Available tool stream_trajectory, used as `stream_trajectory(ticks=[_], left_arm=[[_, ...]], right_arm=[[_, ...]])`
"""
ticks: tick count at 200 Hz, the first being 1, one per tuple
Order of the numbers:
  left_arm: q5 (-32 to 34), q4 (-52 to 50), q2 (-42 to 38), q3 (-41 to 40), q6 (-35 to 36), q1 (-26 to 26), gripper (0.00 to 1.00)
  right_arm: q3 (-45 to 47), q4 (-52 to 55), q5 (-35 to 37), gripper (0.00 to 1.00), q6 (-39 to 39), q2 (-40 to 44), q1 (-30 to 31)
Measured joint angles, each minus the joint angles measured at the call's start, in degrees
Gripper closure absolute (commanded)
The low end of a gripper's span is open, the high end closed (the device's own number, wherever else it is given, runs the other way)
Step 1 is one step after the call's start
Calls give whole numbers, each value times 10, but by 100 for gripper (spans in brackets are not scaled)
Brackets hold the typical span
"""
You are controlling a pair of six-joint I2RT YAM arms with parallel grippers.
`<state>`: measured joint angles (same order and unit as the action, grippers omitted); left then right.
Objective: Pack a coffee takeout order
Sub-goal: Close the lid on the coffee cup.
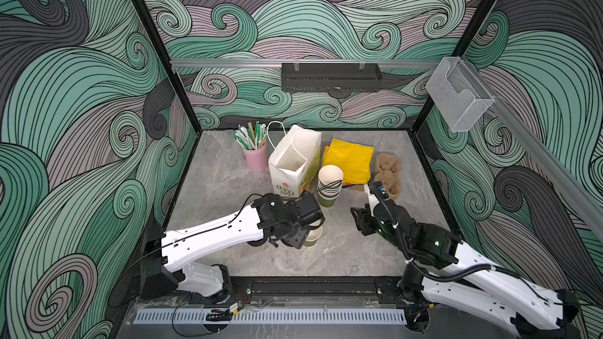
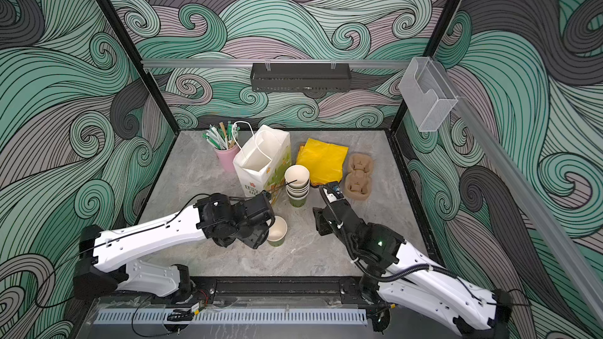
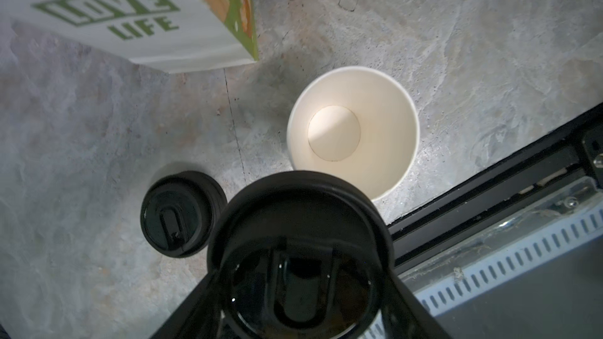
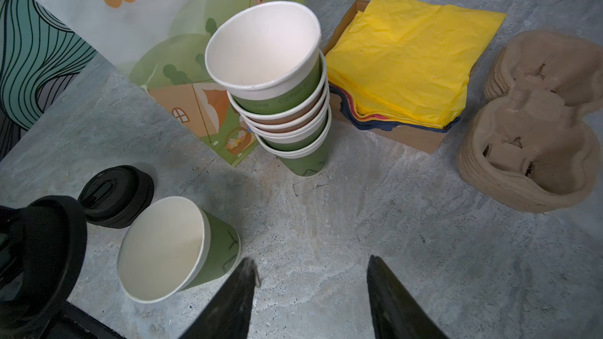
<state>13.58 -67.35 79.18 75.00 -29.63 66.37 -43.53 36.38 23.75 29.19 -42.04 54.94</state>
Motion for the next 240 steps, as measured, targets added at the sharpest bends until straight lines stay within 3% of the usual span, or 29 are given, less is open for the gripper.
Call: stream_trajectory(ticks=[41,97,240], left_arm=[[-10,-13,61,54,111,-11,30],[-55,-18,96,81,205,-60,30],[-109,11,151,100,292,-73,30]], right_arm=[[-3,37,25,43,2,40,-1],[-14,61,47,43,2,43,-2],[-14,68,60,43,2,39,-3]])
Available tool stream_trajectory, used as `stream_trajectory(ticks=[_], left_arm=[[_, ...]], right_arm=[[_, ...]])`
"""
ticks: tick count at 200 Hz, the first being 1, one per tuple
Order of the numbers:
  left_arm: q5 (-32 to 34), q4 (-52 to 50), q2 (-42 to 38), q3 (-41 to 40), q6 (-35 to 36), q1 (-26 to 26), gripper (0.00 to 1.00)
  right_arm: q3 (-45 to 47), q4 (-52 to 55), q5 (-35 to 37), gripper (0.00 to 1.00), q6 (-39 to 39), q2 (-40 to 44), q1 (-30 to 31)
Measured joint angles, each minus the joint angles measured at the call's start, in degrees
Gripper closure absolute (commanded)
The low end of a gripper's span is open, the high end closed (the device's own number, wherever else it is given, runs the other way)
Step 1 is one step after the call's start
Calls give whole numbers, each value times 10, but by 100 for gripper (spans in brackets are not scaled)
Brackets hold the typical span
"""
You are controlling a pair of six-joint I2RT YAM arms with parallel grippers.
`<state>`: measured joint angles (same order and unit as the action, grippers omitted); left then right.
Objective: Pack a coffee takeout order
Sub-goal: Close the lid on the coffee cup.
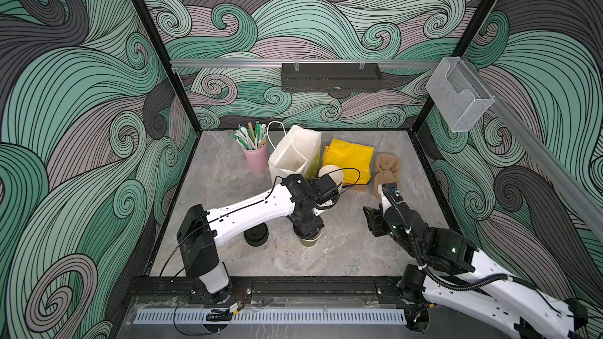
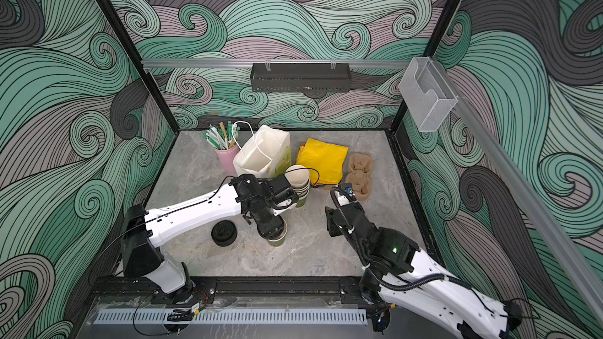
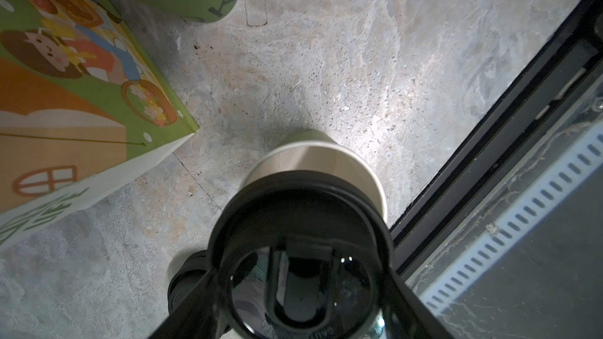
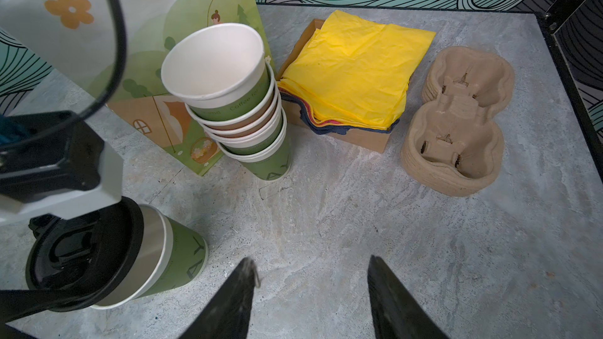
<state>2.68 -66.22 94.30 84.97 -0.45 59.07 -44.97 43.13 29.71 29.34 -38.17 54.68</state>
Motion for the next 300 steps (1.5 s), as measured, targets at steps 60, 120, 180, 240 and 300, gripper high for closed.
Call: stream_trajectory(ticks=[60,120,180,240,300], left_arm=[[-8,17,0,0,3,0,30],[-8,15,15,0,5,0,30],[-8,15,21,0,5,-1,30],[-8,15,23,-3,5,-1,30],[-8,15,28,-5,5,-1,30]], right_arm=[[0,0,0,43,0,-2,0],[0,0,1,42,0,-4,0],[0,0,1,42,0,-3,0],[0,0,1,42,0,-3,0],[0,0,1,42,0,-3,0]])
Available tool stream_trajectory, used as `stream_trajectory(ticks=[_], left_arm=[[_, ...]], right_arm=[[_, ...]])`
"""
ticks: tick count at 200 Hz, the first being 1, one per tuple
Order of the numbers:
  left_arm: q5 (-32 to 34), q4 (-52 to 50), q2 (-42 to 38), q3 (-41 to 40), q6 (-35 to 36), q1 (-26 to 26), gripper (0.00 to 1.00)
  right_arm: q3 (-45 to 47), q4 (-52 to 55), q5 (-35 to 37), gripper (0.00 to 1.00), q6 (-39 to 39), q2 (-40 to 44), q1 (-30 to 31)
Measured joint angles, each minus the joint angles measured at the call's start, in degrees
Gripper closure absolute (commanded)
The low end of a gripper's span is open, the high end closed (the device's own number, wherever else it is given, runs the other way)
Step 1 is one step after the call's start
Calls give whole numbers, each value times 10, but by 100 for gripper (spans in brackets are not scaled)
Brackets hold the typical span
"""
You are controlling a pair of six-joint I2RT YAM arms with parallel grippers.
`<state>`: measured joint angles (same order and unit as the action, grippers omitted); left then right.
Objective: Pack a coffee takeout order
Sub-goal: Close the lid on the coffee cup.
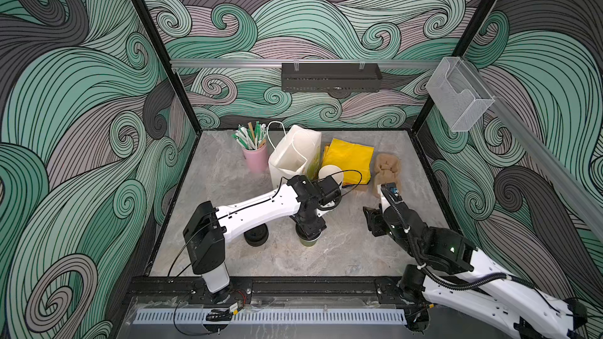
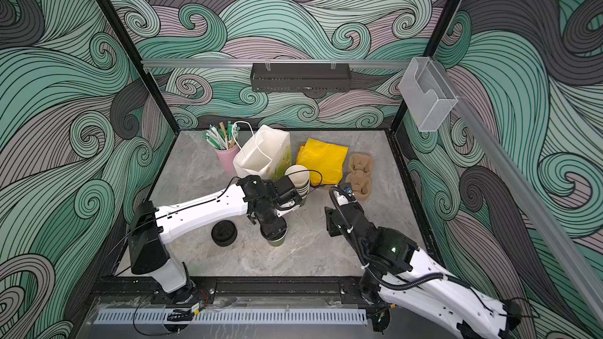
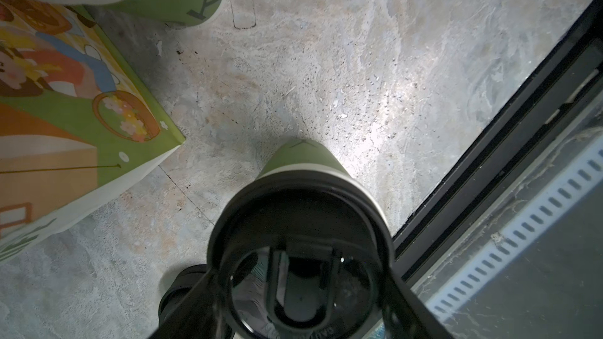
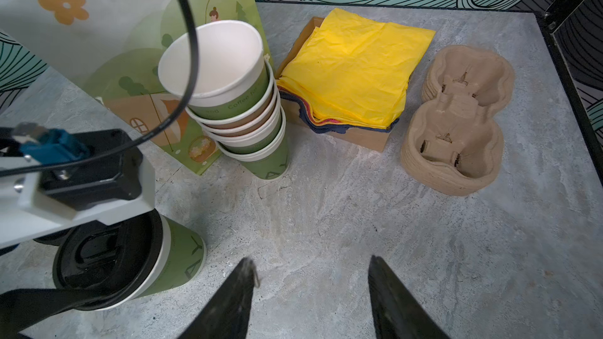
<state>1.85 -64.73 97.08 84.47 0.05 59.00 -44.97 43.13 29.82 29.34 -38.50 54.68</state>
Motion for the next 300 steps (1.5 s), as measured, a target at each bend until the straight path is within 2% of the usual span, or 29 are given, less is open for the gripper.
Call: stream_trajectory(ticks=[250,300], left_arm=[[-10,18,1,-18,2,-1,30],[-10,22,4,-19,4,-1,30]], right_arm=[[0,0,-1,42,1,0,0],[16,11,-26,43,54,0,-12]])
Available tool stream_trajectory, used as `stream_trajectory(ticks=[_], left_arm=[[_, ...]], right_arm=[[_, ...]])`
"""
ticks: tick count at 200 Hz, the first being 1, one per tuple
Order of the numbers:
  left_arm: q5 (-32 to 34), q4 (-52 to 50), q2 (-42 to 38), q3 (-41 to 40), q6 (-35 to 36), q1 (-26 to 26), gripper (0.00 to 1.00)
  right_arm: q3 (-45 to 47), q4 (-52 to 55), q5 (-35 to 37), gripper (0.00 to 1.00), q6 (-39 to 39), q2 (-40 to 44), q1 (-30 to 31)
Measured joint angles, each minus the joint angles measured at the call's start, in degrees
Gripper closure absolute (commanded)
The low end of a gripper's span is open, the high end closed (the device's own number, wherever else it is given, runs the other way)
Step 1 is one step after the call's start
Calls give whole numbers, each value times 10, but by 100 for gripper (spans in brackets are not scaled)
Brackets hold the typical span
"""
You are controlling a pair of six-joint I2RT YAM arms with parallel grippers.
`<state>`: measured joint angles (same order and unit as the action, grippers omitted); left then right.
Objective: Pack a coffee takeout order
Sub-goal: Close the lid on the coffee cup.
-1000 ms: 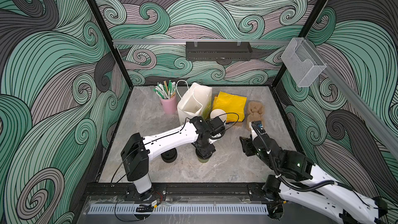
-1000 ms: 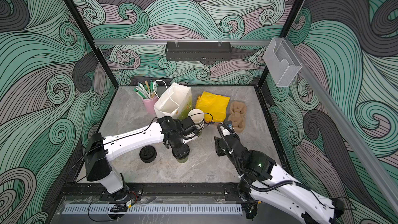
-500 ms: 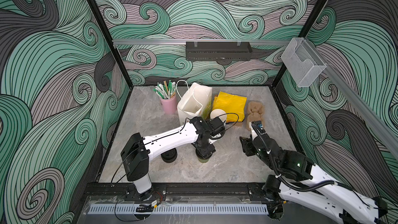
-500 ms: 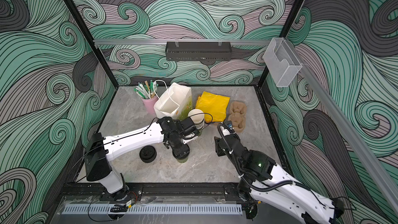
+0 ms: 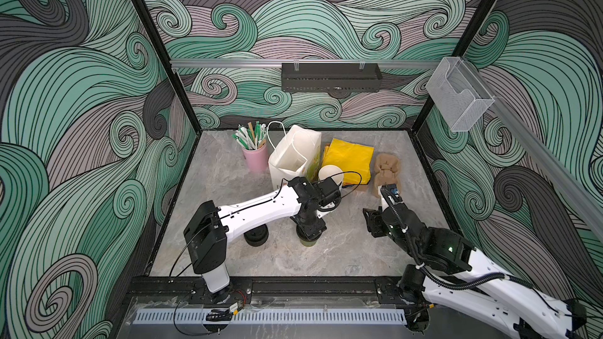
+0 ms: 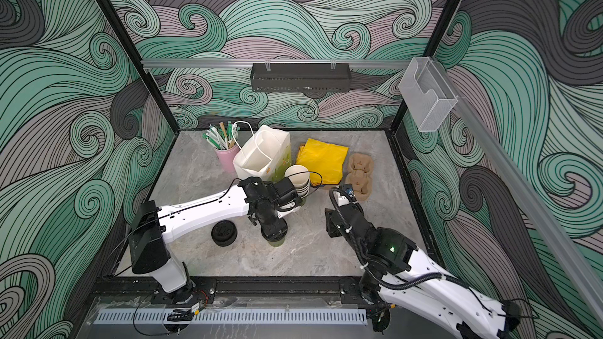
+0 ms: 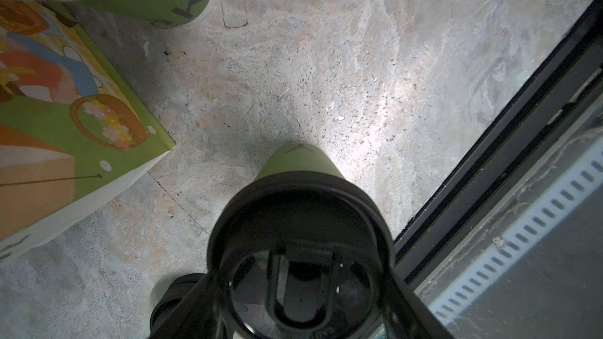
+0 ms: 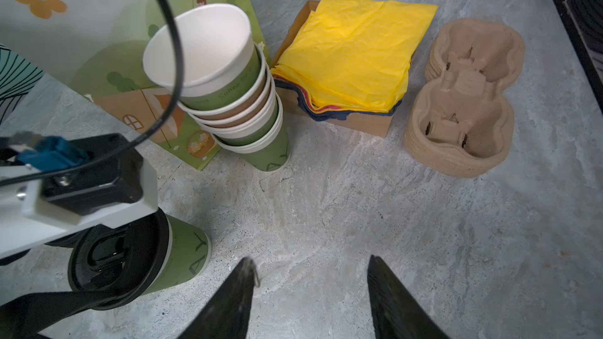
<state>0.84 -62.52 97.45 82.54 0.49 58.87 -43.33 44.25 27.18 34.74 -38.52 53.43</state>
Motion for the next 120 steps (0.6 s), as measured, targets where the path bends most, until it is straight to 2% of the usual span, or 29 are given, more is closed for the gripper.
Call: stream_trajectory(ticks=[53,93,120], left_arm=[[-3,8,-2,-7,2,-3,30],[-9,14,-6,-13,3,-7,30],[-10,18,-9,-17,2,-7,25]], right_arm=[[63,2,-123,43,82,11,-62],[99,-40,-235,42,106,6,-95],[115,-72,-300,40,112,-13,-108]])
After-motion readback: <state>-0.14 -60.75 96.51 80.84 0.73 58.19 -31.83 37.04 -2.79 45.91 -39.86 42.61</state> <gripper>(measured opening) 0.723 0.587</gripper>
